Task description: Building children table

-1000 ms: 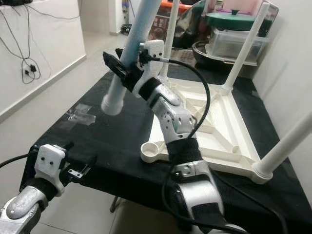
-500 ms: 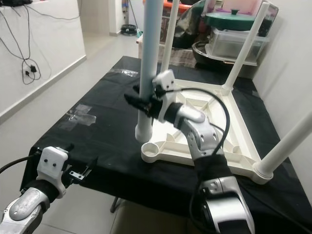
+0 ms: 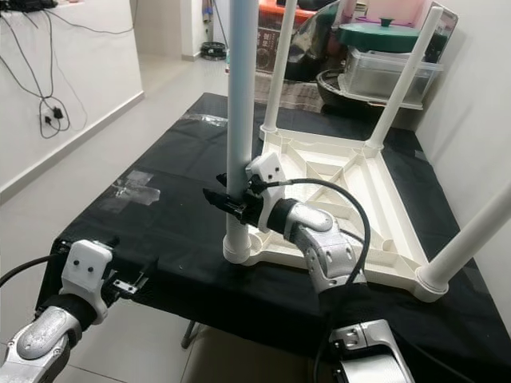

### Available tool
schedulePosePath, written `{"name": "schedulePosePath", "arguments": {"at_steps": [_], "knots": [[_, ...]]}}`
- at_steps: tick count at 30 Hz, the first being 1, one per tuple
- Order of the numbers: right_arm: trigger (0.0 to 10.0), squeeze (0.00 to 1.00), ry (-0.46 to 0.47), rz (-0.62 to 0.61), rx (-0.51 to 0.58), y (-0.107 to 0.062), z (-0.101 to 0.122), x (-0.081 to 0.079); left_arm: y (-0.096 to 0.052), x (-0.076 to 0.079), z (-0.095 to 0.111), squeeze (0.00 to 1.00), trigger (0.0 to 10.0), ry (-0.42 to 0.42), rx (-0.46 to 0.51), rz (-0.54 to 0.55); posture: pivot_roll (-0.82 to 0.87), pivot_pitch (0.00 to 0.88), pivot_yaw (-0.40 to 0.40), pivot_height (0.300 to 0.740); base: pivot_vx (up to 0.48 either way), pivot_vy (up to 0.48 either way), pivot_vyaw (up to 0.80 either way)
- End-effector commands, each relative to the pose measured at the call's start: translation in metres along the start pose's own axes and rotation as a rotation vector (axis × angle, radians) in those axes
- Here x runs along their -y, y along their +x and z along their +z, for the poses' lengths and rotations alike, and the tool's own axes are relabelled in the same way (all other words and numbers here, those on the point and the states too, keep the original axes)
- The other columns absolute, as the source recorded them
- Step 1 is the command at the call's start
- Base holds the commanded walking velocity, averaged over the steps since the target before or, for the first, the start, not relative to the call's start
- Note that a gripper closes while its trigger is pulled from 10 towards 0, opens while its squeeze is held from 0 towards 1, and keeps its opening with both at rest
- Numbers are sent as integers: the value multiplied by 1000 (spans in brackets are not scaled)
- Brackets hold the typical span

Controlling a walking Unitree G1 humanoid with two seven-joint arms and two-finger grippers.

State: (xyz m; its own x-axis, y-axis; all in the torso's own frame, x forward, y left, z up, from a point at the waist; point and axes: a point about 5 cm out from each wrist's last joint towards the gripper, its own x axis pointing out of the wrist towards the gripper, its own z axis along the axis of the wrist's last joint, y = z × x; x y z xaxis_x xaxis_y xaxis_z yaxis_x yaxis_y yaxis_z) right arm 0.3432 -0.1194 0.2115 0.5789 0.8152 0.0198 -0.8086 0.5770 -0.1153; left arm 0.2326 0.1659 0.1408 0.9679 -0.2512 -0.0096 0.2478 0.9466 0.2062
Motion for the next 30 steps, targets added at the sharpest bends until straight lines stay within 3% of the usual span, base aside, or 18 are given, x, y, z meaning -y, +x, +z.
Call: {"name": "schedulePosePath", "arguments": {"at_steps": [1, 2, 9, 13, 18, 23, 30], "knots": [[0, 0, -64, -4, 0, 0, 8, 10, 0, 1, -2, 0, 10000, -7, -7, 7, 97, 0, -90, 740, 0, 0, 0], [0, 0, -101, -23, 1, -1, 17, 21, 0, 1, -2, 0, 10000, -7, -6, 12, 100, 0, -98, 740, 0, 0, 0], [0, 0, -136, -56, 18, 0, 31, 31, 0, 1, -2, 0, 10000, -11, -3, 17, 101, 0, -98, 740, 0, 0, 0], [0, 0, -130, -59, 36, 3, 33, 27, 0, 3, -2, 0, 10000, -16, -4, 15, 100, 0, -97, 740, 0, 0, 0], [0, 0, -67, -75, 71, 10, 24, 11, 2, 3, -1, 0, 10000, -12, -3, 12, 96, 0, -91, 740, 0, 0, 0], [0, 0, -64, -82, 85, 13, 22, 9, 3, 3, 0, 0, 10000, -11, 0, 12, 94, 0, -90, 740, 0, -260, 0], [0, 0, -13, -133, 115, 19, 18, 8, 5, 3, 1, 0, 10000, -17, 6, 23, 95, 0, -90, 740, 0, -434, 534]]}}
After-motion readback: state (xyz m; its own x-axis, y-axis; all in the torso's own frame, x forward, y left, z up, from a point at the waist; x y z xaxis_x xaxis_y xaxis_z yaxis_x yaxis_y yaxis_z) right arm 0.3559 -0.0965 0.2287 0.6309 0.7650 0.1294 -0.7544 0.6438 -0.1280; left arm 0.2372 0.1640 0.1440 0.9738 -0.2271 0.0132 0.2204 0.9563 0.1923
